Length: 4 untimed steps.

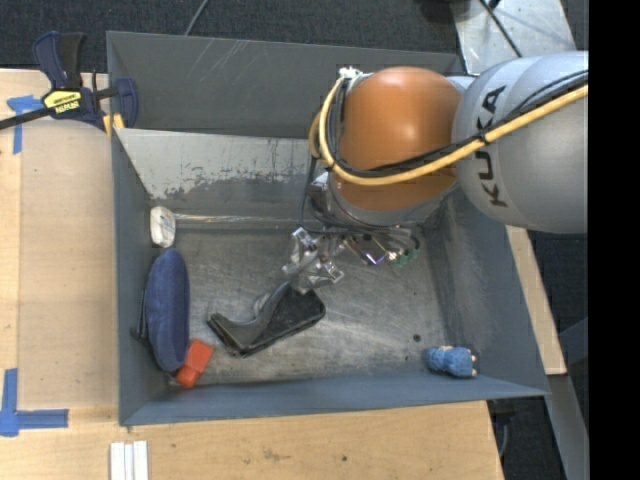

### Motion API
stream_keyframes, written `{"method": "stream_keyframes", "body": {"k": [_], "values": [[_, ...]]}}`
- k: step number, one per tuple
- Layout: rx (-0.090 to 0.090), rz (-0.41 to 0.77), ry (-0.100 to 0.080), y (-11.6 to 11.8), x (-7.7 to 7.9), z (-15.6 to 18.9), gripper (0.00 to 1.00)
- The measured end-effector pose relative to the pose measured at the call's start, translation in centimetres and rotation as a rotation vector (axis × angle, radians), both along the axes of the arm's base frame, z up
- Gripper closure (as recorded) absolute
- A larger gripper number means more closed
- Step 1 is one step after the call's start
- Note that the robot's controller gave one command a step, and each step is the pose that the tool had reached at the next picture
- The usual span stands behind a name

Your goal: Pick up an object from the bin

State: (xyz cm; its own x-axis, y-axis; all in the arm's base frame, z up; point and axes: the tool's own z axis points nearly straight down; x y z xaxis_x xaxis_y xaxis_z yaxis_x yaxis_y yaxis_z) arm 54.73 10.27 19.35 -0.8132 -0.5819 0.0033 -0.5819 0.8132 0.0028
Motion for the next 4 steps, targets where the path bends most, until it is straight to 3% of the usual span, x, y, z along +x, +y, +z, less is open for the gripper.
{"method": "stream_keyframes", "body": {"k": [1,2,3,4], "values": [[0.001,-0.003,-0.007,0.0,0.2,0.4,0.00],[0.009,-0.169,-0.024,-0.8,-2.3,-11.8,0.00],[0.008,-0.168,-0.024,-0.8,-2.3,-11.7,1.00],[0.000,-0.197,-0.009,-2.9,-0.5,2.3,1.00]]}}
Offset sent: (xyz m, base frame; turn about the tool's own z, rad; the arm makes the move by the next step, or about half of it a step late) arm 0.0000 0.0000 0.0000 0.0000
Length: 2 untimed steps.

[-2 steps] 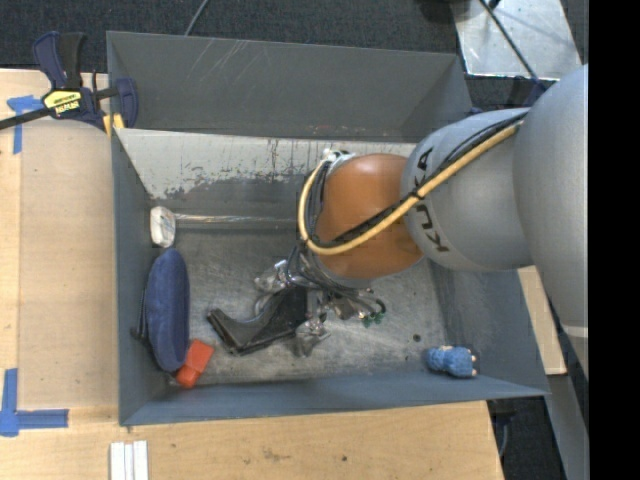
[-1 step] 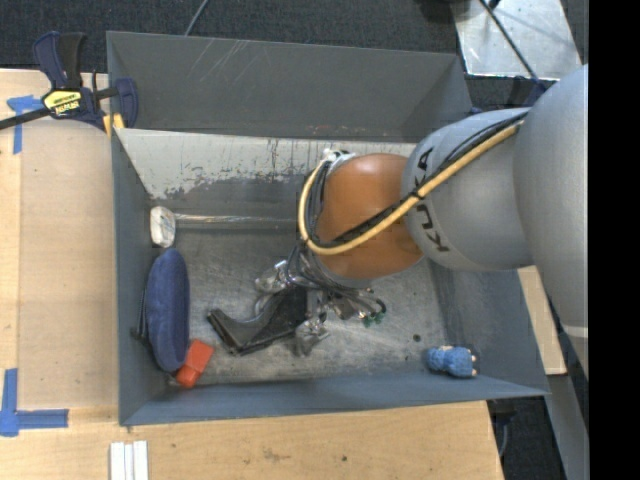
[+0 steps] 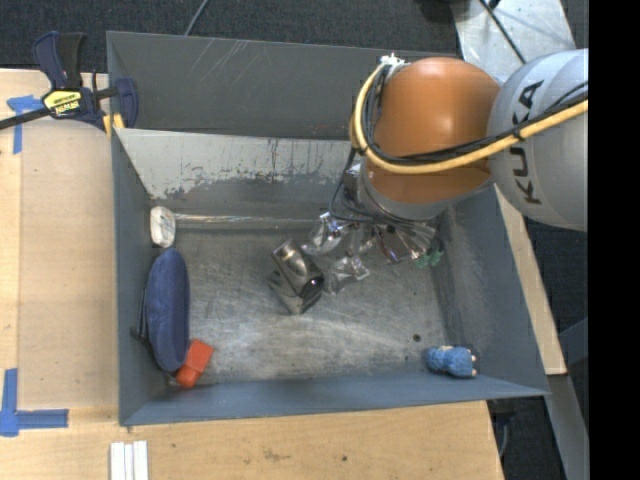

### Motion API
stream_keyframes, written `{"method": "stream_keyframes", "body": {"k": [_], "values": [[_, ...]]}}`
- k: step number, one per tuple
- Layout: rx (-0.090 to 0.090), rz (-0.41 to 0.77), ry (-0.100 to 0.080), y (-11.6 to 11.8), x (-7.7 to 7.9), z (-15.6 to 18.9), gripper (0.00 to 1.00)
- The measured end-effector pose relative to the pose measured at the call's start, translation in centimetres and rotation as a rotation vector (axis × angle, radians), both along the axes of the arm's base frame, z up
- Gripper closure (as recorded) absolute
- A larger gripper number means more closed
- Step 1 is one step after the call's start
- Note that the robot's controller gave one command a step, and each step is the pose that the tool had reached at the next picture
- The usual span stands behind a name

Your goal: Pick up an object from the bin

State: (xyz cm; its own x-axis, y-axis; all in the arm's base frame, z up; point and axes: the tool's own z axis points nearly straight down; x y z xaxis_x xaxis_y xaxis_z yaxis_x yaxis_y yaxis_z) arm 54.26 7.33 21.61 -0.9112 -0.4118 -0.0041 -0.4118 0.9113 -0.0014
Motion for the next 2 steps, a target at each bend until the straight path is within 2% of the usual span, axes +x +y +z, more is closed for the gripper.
{"method": "stream_keyframes", "body": {"k": [1,2], "values": [[0.000,0.000,0.003,0.0,0.0,-0.2,0.00],[0.002,0.213,0.001,2.3,-1.6,-12.8,0.00]]}}
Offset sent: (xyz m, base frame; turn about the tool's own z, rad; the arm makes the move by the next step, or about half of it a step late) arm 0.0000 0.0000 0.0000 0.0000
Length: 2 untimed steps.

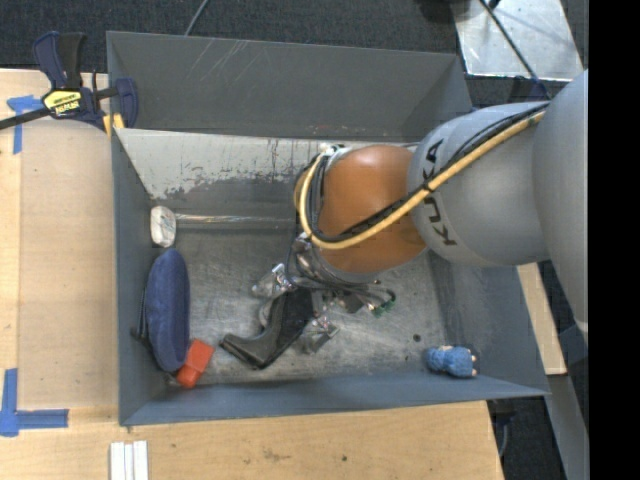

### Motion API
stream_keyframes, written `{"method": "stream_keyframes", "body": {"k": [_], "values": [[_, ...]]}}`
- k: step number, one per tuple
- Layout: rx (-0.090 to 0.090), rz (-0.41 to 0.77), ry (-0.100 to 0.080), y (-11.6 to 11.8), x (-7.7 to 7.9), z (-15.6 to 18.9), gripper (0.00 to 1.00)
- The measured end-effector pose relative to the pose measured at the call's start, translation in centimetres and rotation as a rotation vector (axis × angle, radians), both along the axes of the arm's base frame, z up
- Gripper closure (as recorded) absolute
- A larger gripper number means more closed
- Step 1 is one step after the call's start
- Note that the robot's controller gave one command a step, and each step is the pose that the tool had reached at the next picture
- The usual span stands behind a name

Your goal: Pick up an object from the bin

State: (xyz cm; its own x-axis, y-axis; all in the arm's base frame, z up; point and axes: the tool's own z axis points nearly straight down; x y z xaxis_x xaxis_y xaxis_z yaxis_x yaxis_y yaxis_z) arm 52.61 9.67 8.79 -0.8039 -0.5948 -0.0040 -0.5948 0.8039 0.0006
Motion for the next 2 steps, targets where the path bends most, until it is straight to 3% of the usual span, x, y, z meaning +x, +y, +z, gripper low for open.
{"method": "stream_keyframes", "body": {"k": [1,2], "values": [[0.000,-0.001,-0.003,0.0,0.1,0.3,1.00],[-0.003,-0.049,-0.002,-1.1,0.3,12.9,1.00]]}}
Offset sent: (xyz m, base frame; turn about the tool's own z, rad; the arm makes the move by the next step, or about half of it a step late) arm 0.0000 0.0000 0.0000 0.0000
